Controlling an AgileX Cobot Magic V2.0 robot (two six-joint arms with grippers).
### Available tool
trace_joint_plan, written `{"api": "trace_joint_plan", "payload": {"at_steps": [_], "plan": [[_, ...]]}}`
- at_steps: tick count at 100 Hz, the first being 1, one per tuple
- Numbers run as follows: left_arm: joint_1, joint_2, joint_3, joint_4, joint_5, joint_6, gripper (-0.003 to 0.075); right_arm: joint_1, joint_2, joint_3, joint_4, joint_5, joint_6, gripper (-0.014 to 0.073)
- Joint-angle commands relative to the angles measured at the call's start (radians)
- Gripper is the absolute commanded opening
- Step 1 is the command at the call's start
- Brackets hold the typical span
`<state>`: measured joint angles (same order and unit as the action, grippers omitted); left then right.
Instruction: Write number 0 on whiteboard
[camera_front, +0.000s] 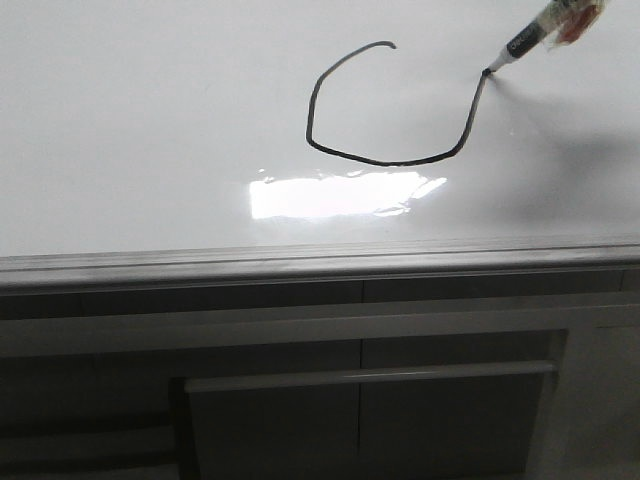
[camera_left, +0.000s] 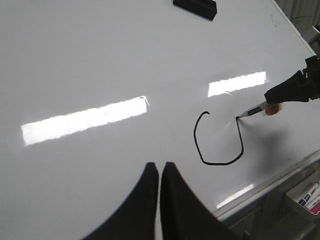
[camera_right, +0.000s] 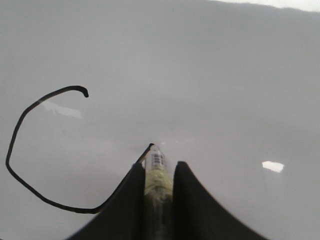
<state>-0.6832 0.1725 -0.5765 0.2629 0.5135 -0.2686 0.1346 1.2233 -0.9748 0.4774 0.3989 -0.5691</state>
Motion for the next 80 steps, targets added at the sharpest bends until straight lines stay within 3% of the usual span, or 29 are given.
{"api": "trace_joint_plan", "payload": {"at_steps": [1, 39, 80], "plan": [[0.003, 0.013, -0.024, 0.002, -0.084, -0.009, -0.0020, 0.002, 0.020, -0.042, -0.085, -0.133, -0.008, -0.0046], [0.003, 0.013, -0.024, 0.002, -0.084, -0.009, -0.0020, 0.065, 0.124, -0.172, -0.078, -0.064, -0.001, -0.0046], [0.003, 0.013, -0.024, 0.002, -0.084, -0.009, -0.0020, 0.180, 0.194, -0.183, -0.076, -0.077, 0.001, -0.0046]]}}
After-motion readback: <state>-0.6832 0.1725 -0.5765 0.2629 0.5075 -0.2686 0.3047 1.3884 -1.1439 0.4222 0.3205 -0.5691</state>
